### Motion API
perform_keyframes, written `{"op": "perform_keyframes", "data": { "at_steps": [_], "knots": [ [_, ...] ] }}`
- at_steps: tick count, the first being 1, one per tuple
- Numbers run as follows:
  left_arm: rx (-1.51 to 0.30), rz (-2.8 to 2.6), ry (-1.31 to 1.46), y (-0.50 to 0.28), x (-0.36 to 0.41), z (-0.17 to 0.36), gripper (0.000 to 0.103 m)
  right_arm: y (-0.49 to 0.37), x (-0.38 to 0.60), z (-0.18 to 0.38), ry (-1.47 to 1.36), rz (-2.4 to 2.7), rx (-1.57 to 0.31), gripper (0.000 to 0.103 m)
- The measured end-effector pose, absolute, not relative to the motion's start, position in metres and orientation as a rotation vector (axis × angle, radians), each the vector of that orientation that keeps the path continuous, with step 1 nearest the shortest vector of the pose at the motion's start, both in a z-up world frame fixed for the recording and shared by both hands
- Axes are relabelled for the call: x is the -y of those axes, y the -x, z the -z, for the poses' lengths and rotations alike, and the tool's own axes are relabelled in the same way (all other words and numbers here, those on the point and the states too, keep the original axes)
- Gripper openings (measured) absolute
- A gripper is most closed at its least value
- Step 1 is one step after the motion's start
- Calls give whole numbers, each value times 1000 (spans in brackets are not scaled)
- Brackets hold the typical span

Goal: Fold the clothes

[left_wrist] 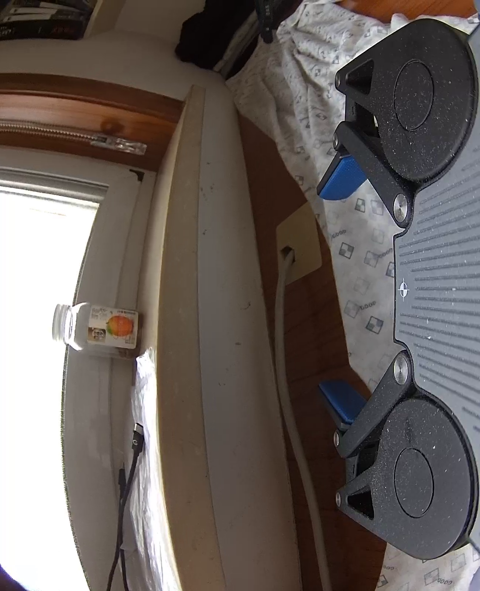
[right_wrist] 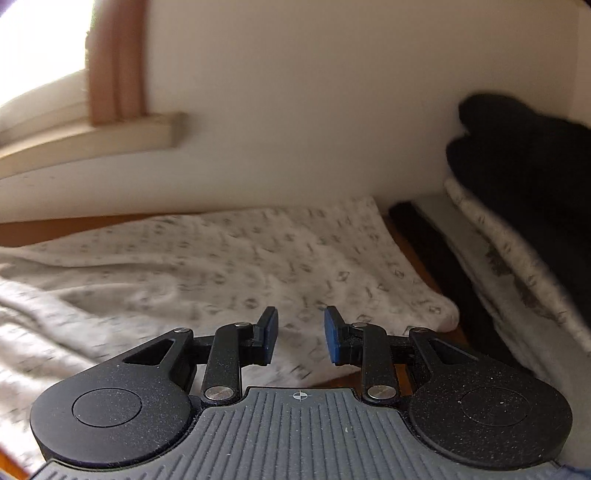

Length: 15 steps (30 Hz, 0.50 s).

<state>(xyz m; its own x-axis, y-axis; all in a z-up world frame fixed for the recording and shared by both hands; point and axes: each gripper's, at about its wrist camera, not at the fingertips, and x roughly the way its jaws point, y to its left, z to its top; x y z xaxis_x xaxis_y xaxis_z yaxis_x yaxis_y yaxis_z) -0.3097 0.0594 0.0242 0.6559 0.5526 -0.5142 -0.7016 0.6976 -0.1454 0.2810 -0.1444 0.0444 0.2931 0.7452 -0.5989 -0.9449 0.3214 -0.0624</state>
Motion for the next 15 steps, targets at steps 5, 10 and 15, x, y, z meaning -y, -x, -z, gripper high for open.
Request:
{"op": "perform_keyframes", "data": {
  "at_steps": [5,10,15],
  "knots": [
    [-492,-727,360,310,-59,-22,103,-296,159,-32,420,-1210,-544,30],
    [-526,-709,352,318,-52,-21,103,-295,200,-34,426,-1217,-556,30],
    [-525,-702,359,327,-48,-20,103,-287,225,-43,475,-1205,-552,31]
  ]
}}
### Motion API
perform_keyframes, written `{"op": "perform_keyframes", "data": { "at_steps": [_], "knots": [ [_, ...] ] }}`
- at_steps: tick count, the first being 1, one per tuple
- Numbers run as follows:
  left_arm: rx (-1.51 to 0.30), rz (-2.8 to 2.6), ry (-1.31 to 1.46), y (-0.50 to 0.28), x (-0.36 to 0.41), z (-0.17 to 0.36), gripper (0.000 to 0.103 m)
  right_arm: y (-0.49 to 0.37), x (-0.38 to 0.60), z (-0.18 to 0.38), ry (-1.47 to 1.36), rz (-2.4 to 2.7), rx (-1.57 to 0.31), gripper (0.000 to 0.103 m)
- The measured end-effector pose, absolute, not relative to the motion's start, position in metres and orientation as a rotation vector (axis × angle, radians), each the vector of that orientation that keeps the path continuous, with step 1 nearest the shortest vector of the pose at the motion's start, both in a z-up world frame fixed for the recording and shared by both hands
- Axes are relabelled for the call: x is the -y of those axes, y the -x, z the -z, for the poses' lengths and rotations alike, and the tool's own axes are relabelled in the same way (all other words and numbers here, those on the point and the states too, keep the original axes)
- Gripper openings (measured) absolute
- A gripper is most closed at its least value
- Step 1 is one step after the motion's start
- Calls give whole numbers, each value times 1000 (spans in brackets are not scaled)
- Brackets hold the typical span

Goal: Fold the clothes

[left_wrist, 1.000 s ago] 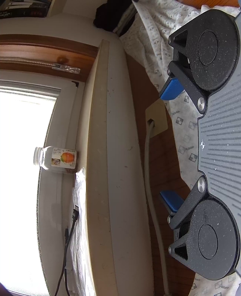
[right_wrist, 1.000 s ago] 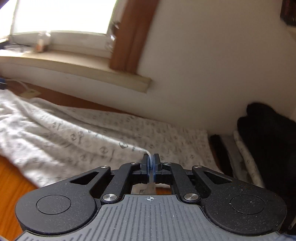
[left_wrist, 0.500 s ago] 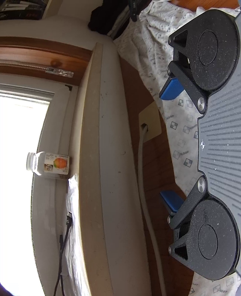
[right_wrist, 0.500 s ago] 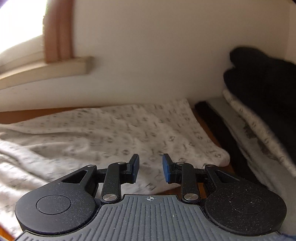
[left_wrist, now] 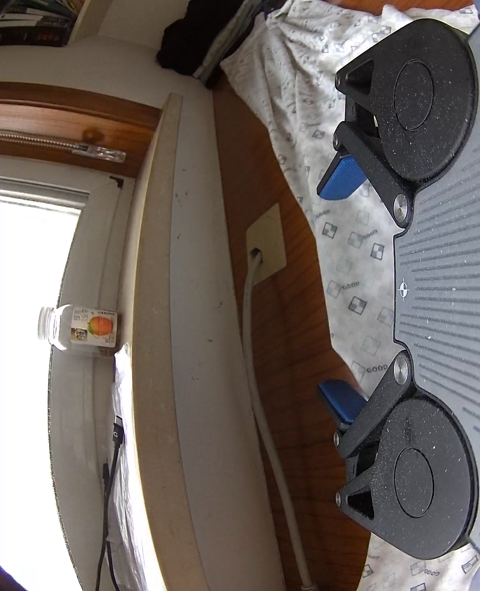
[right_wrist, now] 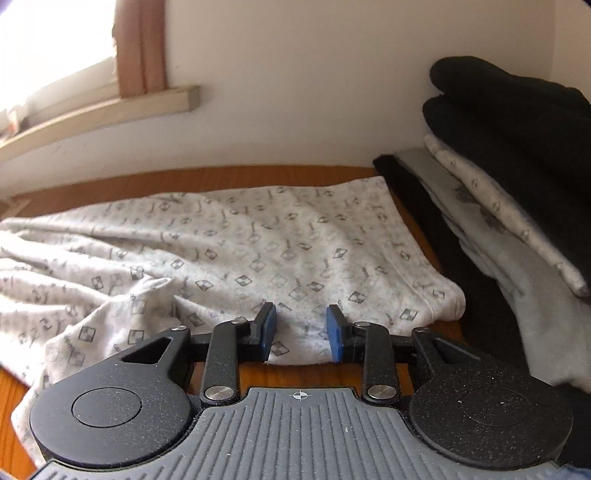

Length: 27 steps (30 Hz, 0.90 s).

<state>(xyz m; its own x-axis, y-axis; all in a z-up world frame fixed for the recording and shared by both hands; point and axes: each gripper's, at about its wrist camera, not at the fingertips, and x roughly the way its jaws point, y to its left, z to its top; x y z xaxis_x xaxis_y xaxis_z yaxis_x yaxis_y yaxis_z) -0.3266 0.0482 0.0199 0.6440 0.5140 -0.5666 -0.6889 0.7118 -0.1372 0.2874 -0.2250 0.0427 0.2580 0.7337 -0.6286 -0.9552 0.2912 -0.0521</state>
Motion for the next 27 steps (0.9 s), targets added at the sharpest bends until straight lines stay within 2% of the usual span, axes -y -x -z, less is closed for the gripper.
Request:
{"op": "perform_keyframes", "data": {
  "at_steps": [9,15,22,27],
  "knots": [
    [-602,-715,211,294,-33,-26,103,-251,161,-64,531,-1332,-502,38],
    [-555,-649,183,250,-19,-47,103,-215,81,-50,590,-1403,-542,39],
    [-570,-566,190,221,-10,-30,103,-250,54,-37,452,-1249,-591,49],
    [-572,-564,210,223,-10,-29,103,-265,59,-37,409,-1187,-574,49]
  ]
}}
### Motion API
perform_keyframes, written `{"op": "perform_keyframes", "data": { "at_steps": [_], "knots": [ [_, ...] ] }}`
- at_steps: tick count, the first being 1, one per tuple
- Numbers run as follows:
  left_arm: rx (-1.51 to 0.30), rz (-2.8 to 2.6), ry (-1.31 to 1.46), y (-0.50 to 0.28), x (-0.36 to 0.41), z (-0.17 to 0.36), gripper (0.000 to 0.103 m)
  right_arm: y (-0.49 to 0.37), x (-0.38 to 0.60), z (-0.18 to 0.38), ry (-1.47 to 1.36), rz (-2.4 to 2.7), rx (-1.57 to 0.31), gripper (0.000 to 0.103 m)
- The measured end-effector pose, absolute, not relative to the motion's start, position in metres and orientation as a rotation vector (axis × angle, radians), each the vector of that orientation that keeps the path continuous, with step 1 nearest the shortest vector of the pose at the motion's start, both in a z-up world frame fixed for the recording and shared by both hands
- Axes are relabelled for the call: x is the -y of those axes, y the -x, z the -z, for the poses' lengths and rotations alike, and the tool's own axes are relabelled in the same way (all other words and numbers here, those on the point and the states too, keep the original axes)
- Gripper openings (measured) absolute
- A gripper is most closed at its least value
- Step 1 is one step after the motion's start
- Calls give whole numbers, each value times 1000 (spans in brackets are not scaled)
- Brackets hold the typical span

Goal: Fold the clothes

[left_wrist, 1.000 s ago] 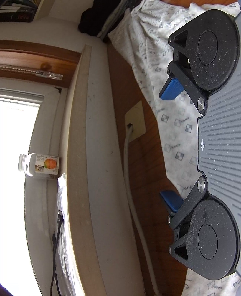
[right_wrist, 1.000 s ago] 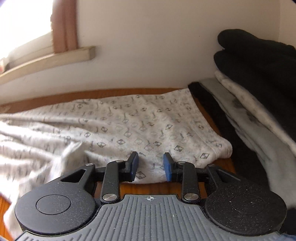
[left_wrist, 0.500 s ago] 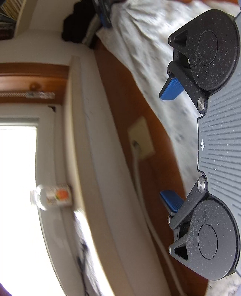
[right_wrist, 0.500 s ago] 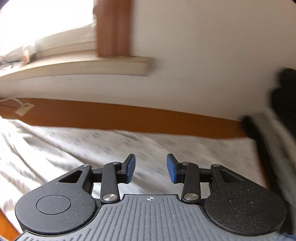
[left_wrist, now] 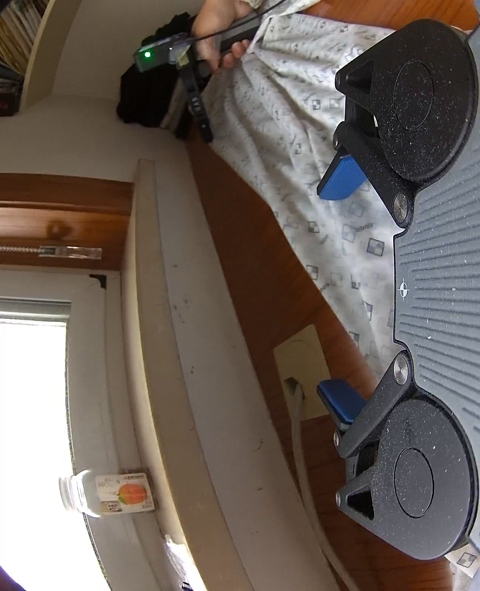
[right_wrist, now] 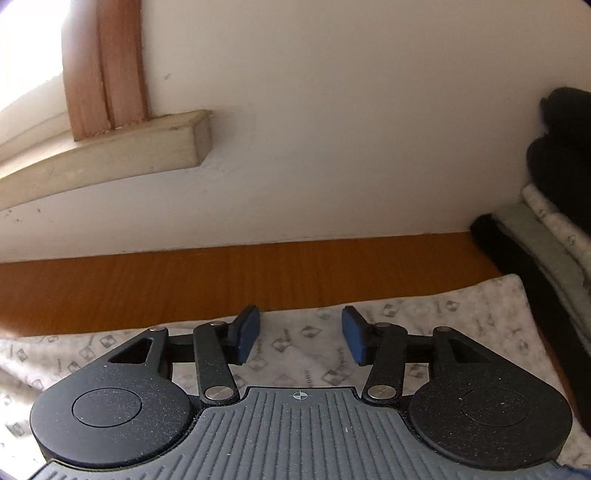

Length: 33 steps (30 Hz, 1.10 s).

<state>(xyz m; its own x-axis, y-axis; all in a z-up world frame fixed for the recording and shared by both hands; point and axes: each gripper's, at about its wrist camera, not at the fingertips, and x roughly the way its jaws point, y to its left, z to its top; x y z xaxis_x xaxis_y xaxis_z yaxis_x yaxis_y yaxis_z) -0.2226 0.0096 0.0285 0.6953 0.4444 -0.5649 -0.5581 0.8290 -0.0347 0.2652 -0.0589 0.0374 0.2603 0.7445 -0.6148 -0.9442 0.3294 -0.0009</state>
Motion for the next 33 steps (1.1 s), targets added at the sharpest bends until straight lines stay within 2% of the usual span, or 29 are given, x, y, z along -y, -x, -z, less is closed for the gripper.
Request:
{"op": "perform_keyframes", "data": {
  "at_steps": [8,13,15,17,19,21,24,25,27,28,30,32,33],
  "knots": [
    [-564,-569,233,221,-13,-33,103,-329,104,-48,360,-1069,-533,51],
    [-606,-522,177,195,-13,-50,95,-383,128,-42,368,-1038,-581,51],
    [-636,-468,180,178,-16,-50,86,-396,134,-39,326,-1077,-596,51],
    [-676,-445,185,163,-21,-46,70,-401,132,-36,312,-1111,-596,50],
    [-712,-426,181,151,-24,-42,60,-403,127,-32,338,-1132,-587,48],
    [-740,-413,169,141,-25,-38,60,-404,124,-27,346,-1146,-587,48],
    [-756,-394,152,135,-25,-34,58,-405,125,-23,334,-1184,-581,26],
    [-761,-388,147,133,-24,-33,53,-405,126,-22,326,-1200,-577,11],
    [-731,-376,165,133,-27,-34,6,-403,131,-24,297,-1191,-534,7],
    [-689,-393,185,136,-29,-36,1,-401,135,-26,269,-1166,-504,6],
    [-618,-420,247,141,-37,-40,1,-401,136,-27,245,-1125,-495,6],
    [-630,-481,269,140,-44,-37,4,-402,131,-25,257,-1092,-548,7],
    [-641,-500,260,139,-44,-35,5,-402,124,-21,307,-1076,-577,11]
  ]
}}
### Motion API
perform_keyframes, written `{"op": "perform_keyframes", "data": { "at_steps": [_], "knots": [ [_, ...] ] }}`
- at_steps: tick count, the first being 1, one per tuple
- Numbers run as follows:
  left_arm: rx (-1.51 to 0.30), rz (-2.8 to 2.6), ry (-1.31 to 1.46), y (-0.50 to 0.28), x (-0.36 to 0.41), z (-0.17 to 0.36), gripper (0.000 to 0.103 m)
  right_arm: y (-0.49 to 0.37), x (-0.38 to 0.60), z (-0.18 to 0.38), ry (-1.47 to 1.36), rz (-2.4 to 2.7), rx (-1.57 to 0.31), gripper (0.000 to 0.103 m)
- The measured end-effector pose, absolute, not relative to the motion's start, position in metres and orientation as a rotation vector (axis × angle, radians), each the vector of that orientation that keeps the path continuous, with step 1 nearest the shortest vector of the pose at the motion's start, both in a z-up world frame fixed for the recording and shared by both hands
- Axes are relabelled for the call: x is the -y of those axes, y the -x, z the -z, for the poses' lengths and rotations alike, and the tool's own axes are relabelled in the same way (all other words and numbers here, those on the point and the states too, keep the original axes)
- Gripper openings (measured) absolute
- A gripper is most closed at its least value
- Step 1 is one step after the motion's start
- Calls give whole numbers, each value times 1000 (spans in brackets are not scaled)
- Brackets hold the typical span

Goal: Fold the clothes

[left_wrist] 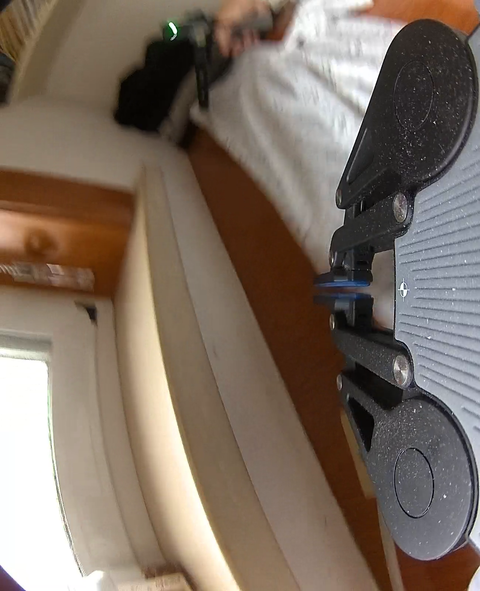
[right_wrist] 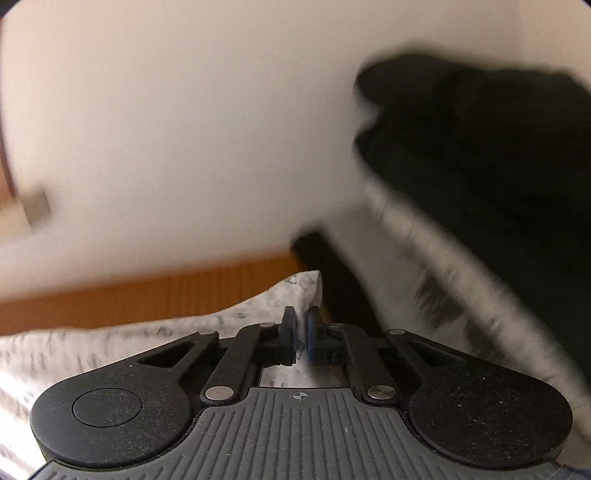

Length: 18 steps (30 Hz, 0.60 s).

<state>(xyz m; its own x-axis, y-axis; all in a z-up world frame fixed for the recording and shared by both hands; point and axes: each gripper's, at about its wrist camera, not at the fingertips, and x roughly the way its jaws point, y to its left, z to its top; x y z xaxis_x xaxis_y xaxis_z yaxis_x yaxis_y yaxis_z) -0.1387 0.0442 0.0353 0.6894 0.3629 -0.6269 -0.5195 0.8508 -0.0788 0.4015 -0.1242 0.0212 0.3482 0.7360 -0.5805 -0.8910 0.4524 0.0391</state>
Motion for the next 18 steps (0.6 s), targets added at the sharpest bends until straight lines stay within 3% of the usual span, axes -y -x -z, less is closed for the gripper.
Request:
{"op": "perform_keyframes", "data": {
  "at_steps": [1,3,5,10,18],
  "knots": [
    [-652,-518,250,138,-44,-34,5,-399,123,-22,328,-1059,-563,19],
    [-673,-554,229,136,-44,-32,19,-395,124,-26,326,-1047,-538,33],
    [-650,-557,213,135,-39,-35,54,-392,128,-31,297,-1074,-530,36],
    [-652,-455,192,106,-28,-46,63,-376,131,-34,336,-1195,-542,41],
    [-764,-340,139,10,-22,-36,63,-346,144,-14,437,-1251,-524,51]
  ]
}}
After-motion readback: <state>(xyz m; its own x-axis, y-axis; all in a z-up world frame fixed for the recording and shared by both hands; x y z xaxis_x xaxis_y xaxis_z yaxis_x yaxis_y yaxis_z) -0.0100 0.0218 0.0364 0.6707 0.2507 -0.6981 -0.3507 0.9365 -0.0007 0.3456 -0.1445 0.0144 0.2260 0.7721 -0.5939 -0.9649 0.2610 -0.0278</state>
